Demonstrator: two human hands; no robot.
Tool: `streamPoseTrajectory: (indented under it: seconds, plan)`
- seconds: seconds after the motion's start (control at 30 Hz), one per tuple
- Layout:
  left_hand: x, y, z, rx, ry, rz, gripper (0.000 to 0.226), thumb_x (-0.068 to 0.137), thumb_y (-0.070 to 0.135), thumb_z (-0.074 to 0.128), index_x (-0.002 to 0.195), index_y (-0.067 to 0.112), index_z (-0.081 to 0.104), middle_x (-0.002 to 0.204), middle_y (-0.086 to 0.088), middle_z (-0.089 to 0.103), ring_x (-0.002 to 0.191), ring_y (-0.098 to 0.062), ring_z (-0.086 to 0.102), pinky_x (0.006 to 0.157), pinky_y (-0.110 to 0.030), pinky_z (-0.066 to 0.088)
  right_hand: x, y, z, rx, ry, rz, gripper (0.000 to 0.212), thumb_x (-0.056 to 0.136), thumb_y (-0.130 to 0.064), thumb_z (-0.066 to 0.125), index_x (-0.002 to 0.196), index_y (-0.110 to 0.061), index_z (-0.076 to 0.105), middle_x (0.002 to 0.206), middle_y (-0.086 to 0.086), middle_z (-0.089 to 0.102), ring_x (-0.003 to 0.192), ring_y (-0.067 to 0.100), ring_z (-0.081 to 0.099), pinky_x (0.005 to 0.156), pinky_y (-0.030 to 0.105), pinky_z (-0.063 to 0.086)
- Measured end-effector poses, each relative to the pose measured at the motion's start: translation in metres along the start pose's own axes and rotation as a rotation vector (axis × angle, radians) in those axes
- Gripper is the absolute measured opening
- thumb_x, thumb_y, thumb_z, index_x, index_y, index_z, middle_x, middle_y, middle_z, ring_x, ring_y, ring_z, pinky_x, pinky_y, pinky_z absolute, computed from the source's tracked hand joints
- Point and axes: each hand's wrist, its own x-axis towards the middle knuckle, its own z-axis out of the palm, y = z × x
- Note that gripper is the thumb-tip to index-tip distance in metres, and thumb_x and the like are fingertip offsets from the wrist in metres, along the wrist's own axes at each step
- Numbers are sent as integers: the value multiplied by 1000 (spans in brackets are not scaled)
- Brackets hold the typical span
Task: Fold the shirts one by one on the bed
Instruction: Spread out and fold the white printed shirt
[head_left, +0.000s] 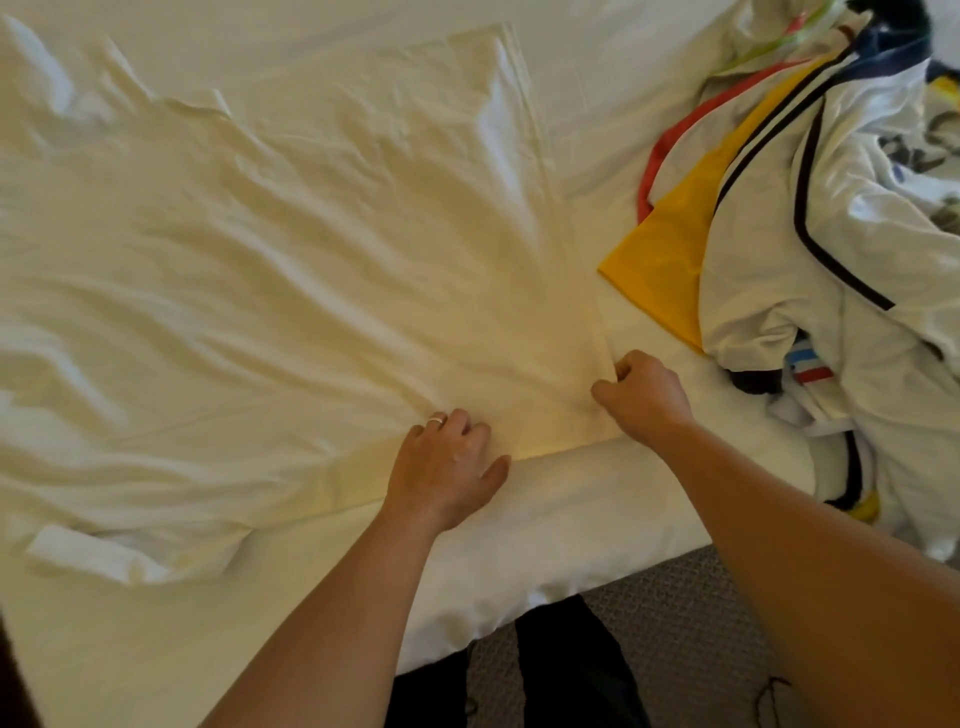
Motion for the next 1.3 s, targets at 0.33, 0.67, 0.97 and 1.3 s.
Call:
streamPoseTrajectory:
  seconds: [0.33, 0.67, 0.97, 1.3]
  plan:
    - [69, -58, -68, 1, 236, -90, 30, 90, 34, 65, 112, 13, 67, 109, -8, 60, 95, -32, 62, 76, -43, 53, 94, -128, -23, 7, 181, -268, 47, 88, -25, 62, 132, -11, 52, 128, 11, 56, 117, 32, 55, 93, 37, 45]
    - [161, -87, -114, -131, 200, -487, 65, 88, 49, 64, 144, 23, 43, 142, -11, 41, 124, -39, 46, 89, -44, 51, 207, -261, -58, 210, 255, -307, 42, 92, -17, 52, 133, -9, 55, 133, 10, 57, 123, 28, 53, 97, 30, 41]
    - [181, -87, -130, -184, 115, -559, 57, 87, 53, 69, 133, 36, 40, 132, 2, 33, 119, -29, 44, 72, -34, 47, 239, -312, -66, 376, 56, -155, 51, 70, -36, 74, 117, -16, 67, 107, 5, 70, 101, 28, 66, 96, 46, 54]
    - [180, -86, -142, -306, 140, -598, 51, 84, 53, 66, 128, 32, 50, 124, 3, 40, 115, -28, 43, 83, -35, 45, 254, -313, -98, 461, 70, -306, 16, 87, -21, 74, 96, -14, 63, 82, -2, 61, 73, 13, 60, 63, 26, 50]
